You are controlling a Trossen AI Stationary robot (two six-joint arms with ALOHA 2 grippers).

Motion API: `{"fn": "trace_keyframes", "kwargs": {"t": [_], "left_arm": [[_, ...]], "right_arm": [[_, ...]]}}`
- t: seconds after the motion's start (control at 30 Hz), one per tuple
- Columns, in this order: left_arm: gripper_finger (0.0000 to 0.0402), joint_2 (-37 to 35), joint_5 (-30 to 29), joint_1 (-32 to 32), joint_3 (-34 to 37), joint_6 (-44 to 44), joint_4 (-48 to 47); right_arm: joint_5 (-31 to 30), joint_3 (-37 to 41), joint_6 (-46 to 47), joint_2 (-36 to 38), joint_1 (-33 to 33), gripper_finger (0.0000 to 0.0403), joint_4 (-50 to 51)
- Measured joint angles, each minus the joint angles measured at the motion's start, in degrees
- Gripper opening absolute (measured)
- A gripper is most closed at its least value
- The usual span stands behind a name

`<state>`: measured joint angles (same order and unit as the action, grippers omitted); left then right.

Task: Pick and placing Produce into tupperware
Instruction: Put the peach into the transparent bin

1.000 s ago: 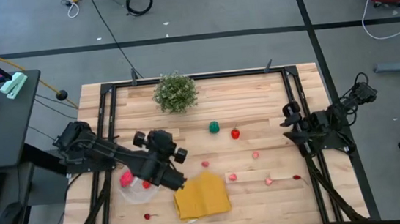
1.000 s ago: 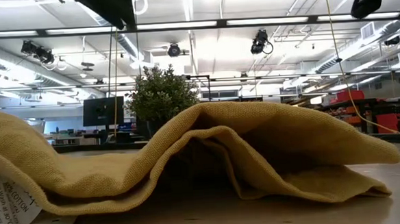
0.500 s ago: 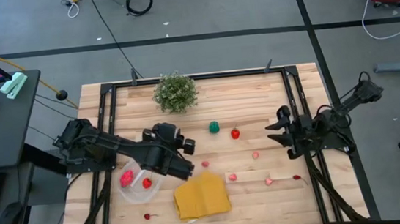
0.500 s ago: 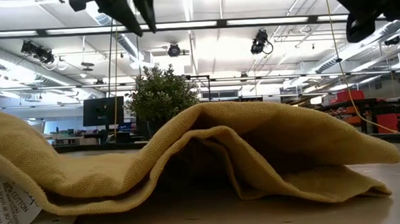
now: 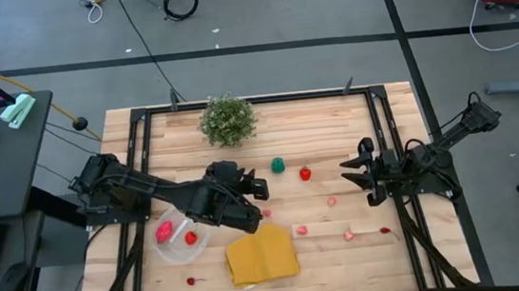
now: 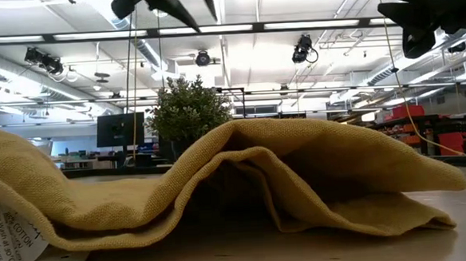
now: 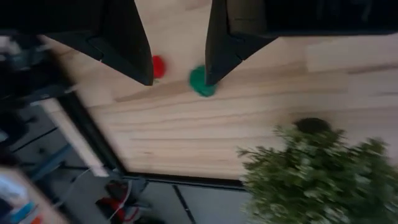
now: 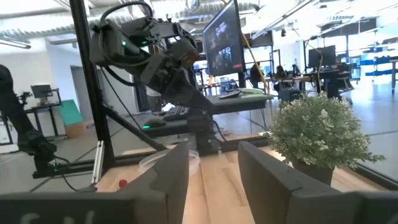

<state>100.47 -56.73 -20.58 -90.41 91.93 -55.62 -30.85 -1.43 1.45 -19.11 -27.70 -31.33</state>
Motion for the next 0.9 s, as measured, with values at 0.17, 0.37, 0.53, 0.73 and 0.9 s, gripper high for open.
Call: {"fn": "trace_keyframes", "kwargs": {"t": [0.17, 0.37, 0.53, 0.73, 0.9], "left_arm": [[0.0143, 0.0, 0.0, 0.0, 0.0, 0.0, 6.5], [0.0137, 0.0, 0.0, 0.0, 0.0, 0.0, 12.5], [0.0144, 0.0, 0.0, 0.0, 0.0, 0.0, 15.7], [0.0153, 0.0, 0.0, 0.0, 0.0, 0.0, 16.3], [0.0151, 0.0, 0.0, 0.0, 0.0, 0.0, 16.3]], "right_arm": [[0.0, 0.0, -0.5, 0.0, 0.0, 0.0146, 0.0], [0.0, 0.0, -1.5, 0.0, 0.0, 0.0146, 0.0], [0.0, 0.0, -1.4, 0.0, 0.0, 0.0146, 0.0], [0.0, 0.0, -5.2, 0.0, 0.0, 0.0146, 0.0], [-1.1, 0.0, -16.7, 0.0, 0.0, 0.0146, -0.7]]}}
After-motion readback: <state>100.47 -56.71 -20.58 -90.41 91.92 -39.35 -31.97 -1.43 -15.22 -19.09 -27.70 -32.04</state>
